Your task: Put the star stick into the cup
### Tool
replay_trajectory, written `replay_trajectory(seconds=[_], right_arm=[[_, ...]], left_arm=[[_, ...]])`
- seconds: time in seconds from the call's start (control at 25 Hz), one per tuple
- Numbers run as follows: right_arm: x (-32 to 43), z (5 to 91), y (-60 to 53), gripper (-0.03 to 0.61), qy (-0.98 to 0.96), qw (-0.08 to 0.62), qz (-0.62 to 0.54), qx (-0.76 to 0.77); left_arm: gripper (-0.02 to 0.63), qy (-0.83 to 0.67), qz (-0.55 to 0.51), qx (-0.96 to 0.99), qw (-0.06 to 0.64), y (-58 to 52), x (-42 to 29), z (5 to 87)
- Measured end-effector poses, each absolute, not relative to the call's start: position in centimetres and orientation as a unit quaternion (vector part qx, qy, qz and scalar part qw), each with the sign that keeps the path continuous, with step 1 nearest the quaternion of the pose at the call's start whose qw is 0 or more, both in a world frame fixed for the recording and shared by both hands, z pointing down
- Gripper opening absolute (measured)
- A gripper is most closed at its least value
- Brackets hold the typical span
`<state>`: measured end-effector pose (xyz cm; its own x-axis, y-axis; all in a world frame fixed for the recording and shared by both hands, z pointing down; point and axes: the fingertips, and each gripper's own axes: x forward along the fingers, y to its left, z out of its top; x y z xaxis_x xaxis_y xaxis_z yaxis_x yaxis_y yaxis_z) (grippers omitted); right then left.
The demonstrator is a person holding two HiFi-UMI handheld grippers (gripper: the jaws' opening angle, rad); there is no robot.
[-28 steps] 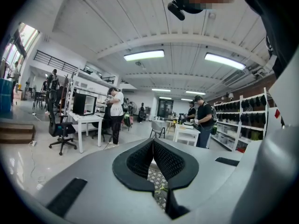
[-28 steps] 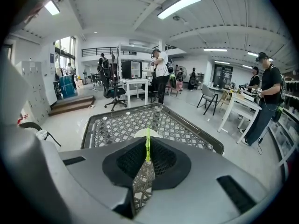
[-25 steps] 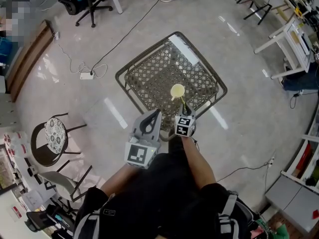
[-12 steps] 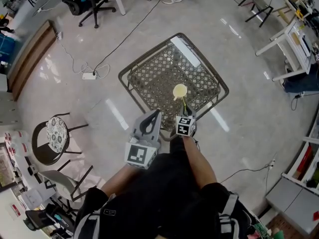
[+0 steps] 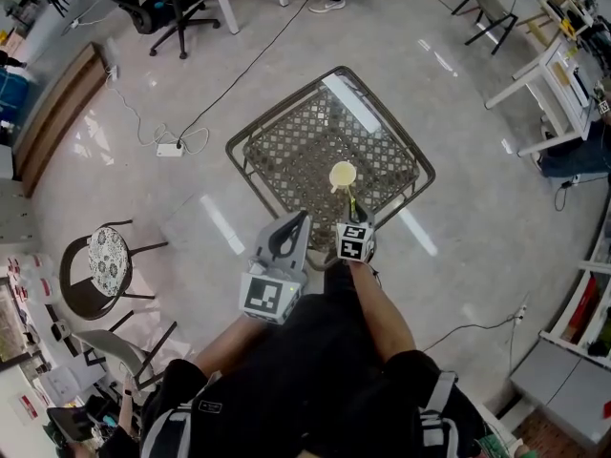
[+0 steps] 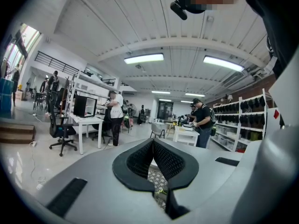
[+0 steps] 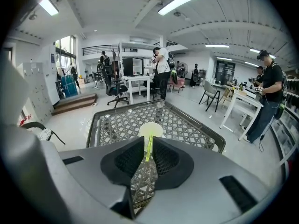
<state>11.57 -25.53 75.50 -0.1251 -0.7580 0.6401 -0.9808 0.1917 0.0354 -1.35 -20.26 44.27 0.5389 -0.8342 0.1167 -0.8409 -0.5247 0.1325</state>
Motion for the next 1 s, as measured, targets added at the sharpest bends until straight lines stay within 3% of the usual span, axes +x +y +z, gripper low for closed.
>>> replay_trajectory(seconds=[0.64,1.0], right_arm=[[10.8,64.4,-18.9,0.069,-0.713,0.168,0.158,0.662],[9.2,57.1,-13.1,0.024,-0.721,0.085,0.177,0.665]], left_arm=[[0.017,-0.437,-0.005,0.897,0.071,-12.8,-4.5,42.7],[0.015,-0.416,-0.007,0.907,0.069,-9.3,-5.8,42.2]])
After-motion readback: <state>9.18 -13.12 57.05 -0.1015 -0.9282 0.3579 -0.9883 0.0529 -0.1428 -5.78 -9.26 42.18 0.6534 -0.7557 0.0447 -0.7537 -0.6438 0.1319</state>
